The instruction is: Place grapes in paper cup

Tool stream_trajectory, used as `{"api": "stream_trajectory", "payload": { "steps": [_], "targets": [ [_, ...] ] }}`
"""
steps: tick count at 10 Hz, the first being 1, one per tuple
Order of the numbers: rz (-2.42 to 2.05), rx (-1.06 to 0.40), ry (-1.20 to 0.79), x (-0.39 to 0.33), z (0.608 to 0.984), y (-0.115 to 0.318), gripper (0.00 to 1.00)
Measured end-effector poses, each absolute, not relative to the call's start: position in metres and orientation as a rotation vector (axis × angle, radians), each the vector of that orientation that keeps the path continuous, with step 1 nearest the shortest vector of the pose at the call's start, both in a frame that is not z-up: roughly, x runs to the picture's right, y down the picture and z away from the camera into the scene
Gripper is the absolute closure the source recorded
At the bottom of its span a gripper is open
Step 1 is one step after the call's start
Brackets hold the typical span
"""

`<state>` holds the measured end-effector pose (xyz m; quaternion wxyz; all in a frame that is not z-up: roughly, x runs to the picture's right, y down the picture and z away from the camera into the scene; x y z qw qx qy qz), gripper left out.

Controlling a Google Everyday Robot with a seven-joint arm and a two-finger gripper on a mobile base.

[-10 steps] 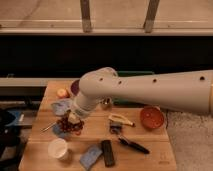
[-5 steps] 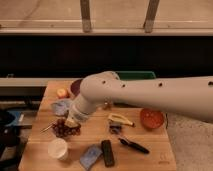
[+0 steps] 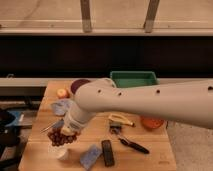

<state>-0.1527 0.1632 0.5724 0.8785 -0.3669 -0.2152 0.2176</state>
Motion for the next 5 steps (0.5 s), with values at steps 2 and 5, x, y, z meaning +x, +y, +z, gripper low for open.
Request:
{"api": "stream_trajectory", "payload": {
  "steps": [2,5],
  "targets": [
    [0.452,-0.758,-0.459,-0.1558,0.5667,0.1728,1.0],
    [0.451,-0.754,-0.463,-0.1579,0.5641,0.1787,1.0]
  ]
}}
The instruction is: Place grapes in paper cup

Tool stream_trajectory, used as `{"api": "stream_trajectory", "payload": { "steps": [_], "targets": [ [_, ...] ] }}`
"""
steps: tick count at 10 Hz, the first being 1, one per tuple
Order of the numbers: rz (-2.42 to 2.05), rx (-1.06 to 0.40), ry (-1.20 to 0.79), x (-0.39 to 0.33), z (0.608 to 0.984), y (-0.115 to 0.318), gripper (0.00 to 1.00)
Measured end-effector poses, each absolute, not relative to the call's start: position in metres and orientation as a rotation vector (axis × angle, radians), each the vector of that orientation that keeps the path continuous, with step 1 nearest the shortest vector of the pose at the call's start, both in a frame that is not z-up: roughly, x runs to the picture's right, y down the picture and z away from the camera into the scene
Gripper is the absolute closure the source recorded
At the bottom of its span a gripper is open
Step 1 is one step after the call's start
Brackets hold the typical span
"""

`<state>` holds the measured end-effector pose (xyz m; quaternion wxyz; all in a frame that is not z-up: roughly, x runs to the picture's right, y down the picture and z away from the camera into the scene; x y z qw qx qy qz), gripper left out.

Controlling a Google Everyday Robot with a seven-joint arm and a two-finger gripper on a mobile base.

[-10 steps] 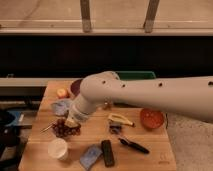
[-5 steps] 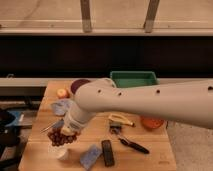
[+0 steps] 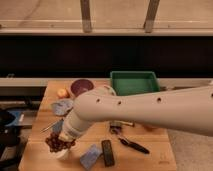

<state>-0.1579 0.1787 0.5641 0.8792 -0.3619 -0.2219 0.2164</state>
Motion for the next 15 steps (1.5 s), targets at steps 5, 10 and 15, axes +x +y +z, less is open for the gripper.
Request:
{"api": "stream_trajectory", "payload": {
  "steps": [5,10,15],
  "targets": [
    [0.463,-0.791,-0.413,-0.16,0.582,0.186,1.0],
    [0.464,-0.833,-0.361,-0.164,0.601,0.192,1.0],
    [0.444,-0.894,-0.335,-0.174,0.617,0.202,1.0]
  ]
}}
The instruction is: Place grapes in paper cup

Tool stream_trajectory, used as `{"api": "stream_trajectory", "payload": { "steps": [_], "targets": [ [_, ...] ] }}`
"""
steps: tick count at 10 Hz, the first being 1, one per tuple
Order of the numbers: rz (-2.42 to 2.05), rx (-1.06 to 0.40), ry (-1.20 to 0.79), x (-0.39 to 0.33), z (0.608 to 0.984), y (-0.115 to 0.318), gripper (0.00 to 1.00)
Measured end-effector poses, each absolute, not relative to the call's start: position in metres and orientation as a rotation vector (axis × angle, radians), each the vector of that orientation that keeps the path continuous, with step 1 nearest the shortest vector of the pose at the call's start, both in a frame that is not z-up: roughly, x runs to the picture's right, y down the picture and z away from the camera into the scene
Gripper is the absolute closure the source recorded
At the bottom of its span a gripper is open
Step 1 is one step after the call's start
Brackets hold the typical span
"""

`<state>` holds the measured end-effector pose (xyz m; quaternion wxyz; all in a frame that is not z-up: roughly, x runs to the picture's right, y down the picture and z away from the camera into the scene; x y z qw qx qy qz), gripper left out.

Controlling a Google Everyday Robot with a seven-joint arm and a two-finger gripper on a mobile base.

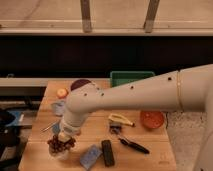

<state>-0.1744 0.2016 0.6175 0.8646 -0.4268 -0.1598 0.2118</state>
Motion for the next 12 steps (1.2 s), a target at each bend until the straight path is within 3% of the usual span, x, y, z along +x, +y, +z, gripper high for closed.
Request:
{"api": "stream_trajectory", "payload": {
  "steps": [4,6,10,12],
  "targets": [
    [0.412,-0.954,-0.308,-0.188,0.632,0.214,0.99],
    [0.405,-0.975,-0.287,-0.192,0.637,0.219,0.83],
    [0.396,-0.98,-0.254,-0.196,0.637,0.221,0.41],
    [0.398,-0.968,-0.25,-0.195,0.636,0.218,0.34]
  ]
}}
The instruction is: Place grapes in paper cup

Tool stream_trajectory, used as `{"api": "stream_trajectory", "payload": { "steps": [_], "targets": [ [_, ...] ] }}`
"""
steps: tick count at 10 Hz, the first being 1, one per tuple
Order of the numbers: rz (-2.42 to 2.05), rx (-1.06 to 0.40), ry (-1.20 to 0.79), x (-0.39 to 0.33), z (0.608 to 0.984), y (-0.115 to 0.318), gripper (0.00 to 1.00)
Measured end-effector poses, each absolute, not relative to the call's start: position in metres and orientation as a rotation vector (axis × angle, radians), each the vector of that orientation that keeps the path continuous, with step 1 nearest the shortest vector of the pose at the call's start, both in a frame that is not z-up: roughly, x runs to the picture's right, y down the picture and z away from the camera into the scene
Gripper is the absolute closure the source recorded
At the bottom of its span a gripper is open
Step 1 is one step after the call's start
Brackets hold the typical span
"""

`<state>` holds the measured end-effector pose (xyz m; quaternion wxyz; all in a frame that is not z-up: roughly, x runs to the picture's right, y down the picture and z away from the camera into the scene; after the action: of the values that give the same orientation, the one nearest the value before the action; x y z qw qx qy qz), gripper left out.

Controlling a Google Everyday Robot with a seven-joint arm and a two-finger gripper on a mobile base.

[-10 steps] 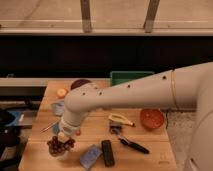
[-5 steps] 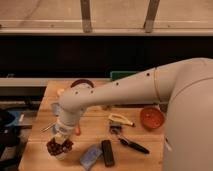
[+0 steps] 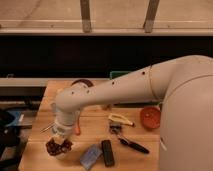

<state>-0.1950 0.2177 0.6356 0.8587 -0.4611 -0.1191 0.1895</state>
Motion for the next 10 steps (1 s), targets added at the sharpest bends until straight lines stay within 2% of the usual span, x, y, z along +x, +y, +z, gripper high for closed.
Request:
{"api": "stream_trajectory", "payload": {
  "steps": [6,10],
  "targets": [
    [0.37,-0.884,-0.23,-0.2,0.62,0.188,0.34],
    [0.471,-0.67,-0.184,-0.18,0.609,0.128,0.34]
  ]
}}
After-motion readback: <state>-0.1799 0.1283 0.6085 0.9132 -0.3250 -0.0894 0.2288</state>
